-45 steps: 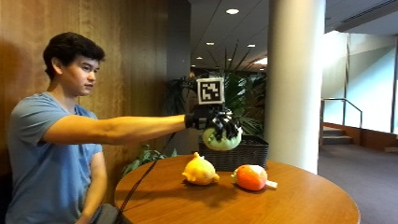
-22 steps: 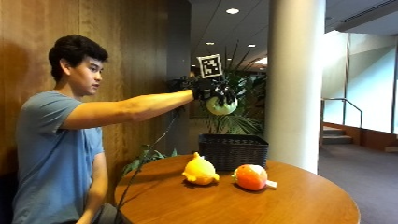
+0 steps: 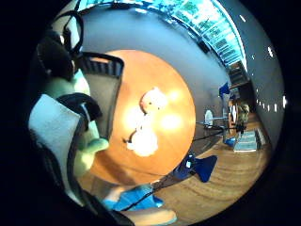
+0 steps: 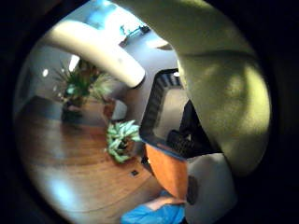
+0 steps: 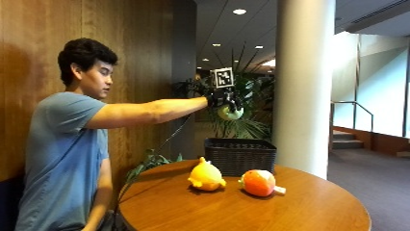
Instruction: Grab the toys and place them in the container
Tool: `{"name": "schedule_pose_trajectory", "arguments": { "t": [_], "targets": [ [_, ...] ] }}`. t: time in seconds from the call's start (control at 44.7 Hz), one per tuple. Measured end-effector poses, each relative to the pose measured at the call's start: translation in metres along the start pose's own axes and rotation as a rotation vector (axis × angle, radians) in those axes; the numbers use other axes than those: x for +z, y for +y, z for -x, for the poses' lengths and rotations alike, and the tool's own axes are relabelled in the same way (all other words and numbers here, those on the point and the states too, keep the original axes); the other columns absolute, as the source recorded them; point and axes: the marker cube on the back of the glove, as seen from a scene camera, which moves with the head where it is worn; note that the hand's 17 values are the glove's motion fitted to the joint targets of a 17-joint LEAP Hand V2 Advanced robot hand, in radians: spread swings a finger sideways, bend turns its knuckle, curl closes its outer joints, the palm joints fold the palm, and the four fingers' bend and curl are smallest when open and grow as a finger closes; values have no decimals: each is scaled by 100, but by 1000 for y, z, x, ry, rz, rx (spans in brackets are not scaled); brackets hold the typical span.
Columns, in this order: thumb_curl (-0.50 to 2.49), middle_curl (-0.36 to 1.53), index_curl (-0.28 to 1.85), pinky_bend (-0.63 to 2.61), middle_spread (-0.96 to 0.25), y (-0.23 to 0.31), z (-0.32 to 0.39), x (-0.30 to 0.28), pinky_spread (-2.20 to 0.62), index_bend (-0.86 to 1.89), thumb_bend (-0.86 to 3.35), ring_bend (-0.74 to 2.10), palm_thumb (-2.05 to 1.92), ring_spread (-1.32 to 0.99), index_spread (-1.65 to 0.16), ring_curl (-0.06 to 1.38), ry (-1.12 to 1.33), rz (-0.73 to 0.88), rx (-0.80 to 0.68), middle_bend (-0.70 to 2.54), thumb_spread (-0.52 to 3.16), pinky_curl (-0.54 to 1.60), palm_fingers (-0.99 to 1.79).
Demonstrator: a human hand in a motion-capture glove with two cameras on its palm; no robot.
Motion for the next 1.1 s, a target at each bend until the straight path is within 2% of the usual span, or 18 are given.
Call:
{"name": "schedule_pose_trajectory", "arguments": {
  "t": [0.112,0.224,0.313,0.425,0.537,0.582,0.649,0.806,0.94,1.097],
  "targets": [
    [46,59,1,136,-21,8,-10,10,-37,9,5,121,32,-34,-25,51,-131,11,-147,52,152,43,55],
    [45,59,1,138,-19,3,9,24,-36,9,5,121,32,-33,-24,51,-139,20,-146,50,155,43,50],
    [43,59,2,139,-15,-8,31,35,-34,11,3,118,27,-31,-23,50,-201,11,-78,45,155,43,42],
    [41,57,7,138,-10,2,15,55,-28,18,0,110,24,-26,-23,48,-154,121,-214,38,152,43,28],
    [37,54,11,139,-5,2,16,63,-24,19,-4,102,18,-22,-23,44,-176,166,-193,30,147,41,19],
    [35,53,14,142,-1,3,13,63,-20,20,-9,95,7,-17,-23,43,-169,164,-217,24,139,42,6],
    [33,52,16,143,2,4,5,60,-15,20,-8,90,-1,-13,-23,42,-140,149,-255,22,132,42,3],
    [29,49,20,144,8,-6,-15,42,-7,17,-7,78,-8,-5,-23,36,-136,90,-194,20,118,40,-5],
    [27,48,21,143,9,-19,3,36,-3,14,-7,72,-8,-1,-23,33,-24,103,-184,19,113,39,-8],
    [24,48,22,139,9,-22,-48,28,1,12,-6,57,-8,2,-24,28,52,102,-133,21,110,37,-16]
  ]
}}
